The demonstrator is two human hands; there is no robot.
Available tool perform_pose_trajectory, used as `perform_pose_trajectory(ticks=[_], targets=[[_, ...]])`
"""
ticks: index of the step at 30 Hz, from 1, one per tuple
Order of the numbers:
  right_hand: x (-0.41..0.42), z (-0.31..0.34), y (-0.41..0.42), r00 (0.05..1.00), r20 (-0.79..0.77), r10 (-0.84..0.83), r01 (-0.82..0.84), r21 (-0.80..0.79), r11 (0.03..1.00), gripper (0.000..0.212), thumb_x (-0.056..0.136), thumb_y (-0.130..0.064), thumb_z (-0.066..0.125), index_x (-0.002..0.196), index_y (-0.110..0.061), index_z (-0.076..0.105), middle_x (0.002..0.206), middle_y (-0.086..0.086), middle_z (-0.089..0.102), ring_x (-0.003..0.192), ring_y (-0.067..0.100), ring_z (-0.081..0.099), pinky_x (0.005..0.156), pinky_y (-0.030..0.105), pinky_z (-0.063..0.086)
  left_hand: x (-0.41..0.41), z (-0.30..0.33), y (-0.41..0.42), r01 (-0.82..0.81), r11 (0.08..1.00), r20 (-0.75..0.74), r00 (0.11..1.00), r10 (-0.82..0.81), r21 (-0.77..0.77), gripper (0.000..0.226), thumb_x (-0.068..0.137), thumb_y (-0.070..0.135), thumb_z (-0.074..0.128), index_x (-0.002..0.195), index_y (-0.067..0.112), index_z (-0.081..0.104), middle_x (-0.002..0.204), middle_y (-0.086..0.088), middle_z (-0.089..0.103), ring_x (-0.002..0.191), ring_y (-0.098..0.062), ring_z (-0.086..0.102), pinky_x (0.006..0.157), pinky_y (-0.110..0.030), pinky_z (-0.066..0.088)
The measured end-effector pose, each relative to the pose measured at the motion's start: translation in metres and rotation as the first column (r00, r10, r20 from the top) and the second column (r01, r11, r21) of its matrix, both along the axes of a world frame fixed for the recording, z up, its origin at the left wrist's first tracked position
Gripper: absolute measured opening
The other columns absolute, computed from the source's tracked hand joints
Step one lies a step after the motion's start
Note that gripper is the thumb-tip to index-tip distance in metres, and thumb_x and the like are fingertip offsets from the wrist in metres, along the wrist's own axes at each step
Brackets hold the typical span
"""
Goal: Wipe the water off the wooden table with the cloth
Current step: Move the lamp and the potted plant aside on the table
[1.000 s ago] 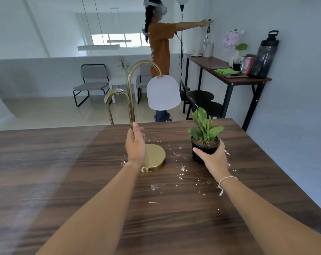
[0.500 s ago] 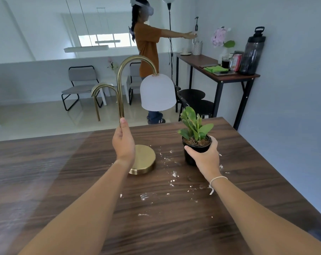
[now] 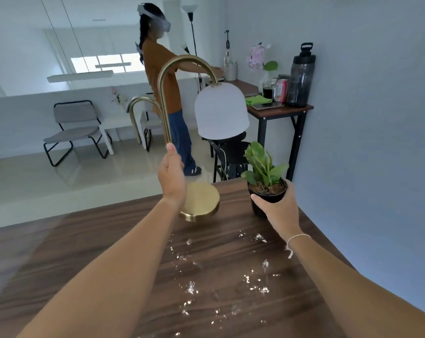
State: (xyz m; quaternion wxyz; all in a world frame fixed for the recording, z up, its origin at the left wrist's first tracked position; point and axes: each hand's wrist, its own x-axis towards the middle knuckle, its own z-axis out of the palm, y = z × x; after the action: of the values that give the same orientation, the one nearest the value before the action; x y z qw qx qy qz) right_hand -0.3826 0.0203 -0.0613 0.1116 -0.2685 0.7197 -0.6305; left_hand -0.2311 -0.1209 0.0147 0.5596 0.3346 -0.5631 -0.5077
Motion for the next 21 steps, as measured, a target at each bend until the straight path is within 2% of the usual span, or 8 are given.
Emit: perform_pose_trajectory(ticks=[4,12,17,19,21], targets=[[-0.017,-0.013,-0.01,1.0,0.002,0.005,-0.005,0.012,1.0,0.081,0.064,-0.029,0.083,0.131,-0.021,0.037,0.114,-0.007,0.052,0.106,0.011,0.05,0.089,0.023,0.039,-0.036,-0.014,-0.011,0.043,0.996,-0.04,0.998,-0.04,0.075,0.045,0.091,0.049,0.033,0.056,0.022,0.028,0.057,0.004,0.024,0.053,-0.012,0.021,0.055,-0.029,0.02],[-0.031,-0.025,-0.015,0.999,0.009,0.033,-0.034,0.024,0.999,0.084,0.064,-0.032,0.083,0.133,-0.023,0.035,0.118,-0.009,0.05,0.11,0.009,0.048,0.092,0.021,0.037,-0.063,-0.043,-0.019,0.052,0.991,-0.031,0.998,-0.049,0.119,0.044,0.092,0.048,0.034,0.056,0.021,0.03,0.058,0.003,0.026,0.054,-0.012,0.022,0.055,-0.028,0.022],[-0.03,-0.028,-0.011,0.998,0.01,0.062,-0.062,0.035,0.997,0.09,0.066,-0.034,0.082,0.138,-0.024,0.031,0.13,-0.006,0.05,0.12,0.011,0.046,0.099,0.023,0.036,-0.063,-0.045,-0.022,0.058,0.988,-0.048,0.998,-0.051,0.146,0.046,0.091,0.05,0.033,0.055,0.021,0.033,0.058,0.003,0.027,0.053,-0.012,0.023,0.055,-0.027,0.023],[-0.028,-0.028,-0.008,0.996,0.022,0.087,-0.088,0.047,0.995,0.094,0.064,-0.039,0.081,0.14,-0.026,0.028,0.135,-0.008,0.048,0.125,0.01,0.045,0.105,0.027,0.036,-0.063,-0.047,-0.021,0.059,0.988,-0.044,0.998,-0.053,0.144,0.046,0.092,0.049,0.033,0.056,0.021,0.033,0.058,0.003,0.028,0.053,-0.012,0.023,0.056,-0.027,0.024],[-0.024,-0.025,-0.001,0.993,0.044,0.108,-0.111,0.059,0.992,0.104,0.057,-0.05,0.081,0.142,-0.03,0.023,0.142,-0.008,0.044,0.131,0.011,0.042,0.111,0.037,0.036,-0.059,-0.047,-0.021,0.07,0.986,-0.041,0.997,-0.064,0.151,0.046,0.091,0.05,0.032,0.056,0.02,0.036,0.059,0.003,0.031,0.055,-0.013,0.026,0.061,-0.029,0.027]])
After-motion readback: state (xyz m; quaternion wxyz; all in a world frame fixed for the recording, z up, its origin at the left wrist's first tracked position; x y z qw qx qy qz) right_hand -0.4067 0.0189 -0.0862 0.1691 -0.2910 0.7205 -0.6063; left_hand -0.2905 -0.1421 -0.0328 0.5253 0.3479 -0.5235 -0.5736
